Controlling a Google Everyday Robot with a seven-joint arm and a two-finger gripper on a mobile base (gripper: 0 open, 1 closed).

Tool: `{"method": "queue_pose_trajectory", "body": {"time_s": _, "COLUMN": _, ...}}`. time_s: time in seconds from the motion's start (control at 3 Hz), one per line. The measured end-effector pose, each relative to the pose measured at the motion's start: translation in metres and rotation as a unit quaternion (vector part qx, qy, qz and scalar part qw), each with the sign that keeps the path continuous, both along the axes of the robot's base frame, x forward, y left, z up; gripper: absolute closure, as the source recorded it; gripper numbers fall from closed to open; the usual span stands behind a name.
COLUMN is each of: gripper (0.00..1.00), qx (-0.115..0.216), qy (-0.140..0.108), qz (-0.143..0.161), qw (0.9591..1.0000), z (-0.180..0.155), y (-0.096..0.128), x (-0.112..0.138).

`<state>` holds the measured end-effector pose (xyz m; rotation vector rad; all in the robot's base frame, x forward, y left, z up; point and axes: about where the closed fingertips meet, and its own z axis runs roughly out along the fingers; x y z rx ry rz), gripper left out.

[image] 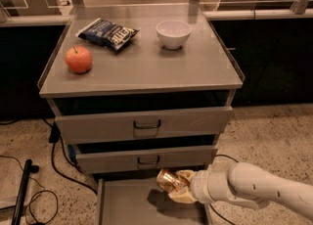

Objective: Place orange can into bottom drawer

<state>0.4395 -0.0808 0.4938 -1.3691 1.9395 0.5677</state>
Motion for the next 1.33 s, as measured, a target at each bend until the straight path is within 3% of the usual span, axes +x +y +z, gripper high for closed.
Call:
{"method": "queue_pose_trajectory", "body": {"time_s": 0.67, "gripper": 1.0, "qx": 0.048, "qy": 0.023, "qz": 0.057, "qw": 0.9969, "z": -0.101, "y": 0.01, "x": 0.012}}
{"method": "queue_pose_trajectory", "body": {"time_s": 1.0, "gripper": 1.0, "qx": 0.04, "qy": 0.05, "qz": 0.06, "qw": 0.9961, "z": -0.146, "y": 0.013, "x": 0.016}}
{"method": "queue_pose_trajectory", "body": {"time_s": 1.33, "gripper": 1.0, "qx": 0.014, "qy": 0.089, "qz": 0.038, "qw": 0.9952, "z": -0.196, "y": 0.017, "x": 0.024}}
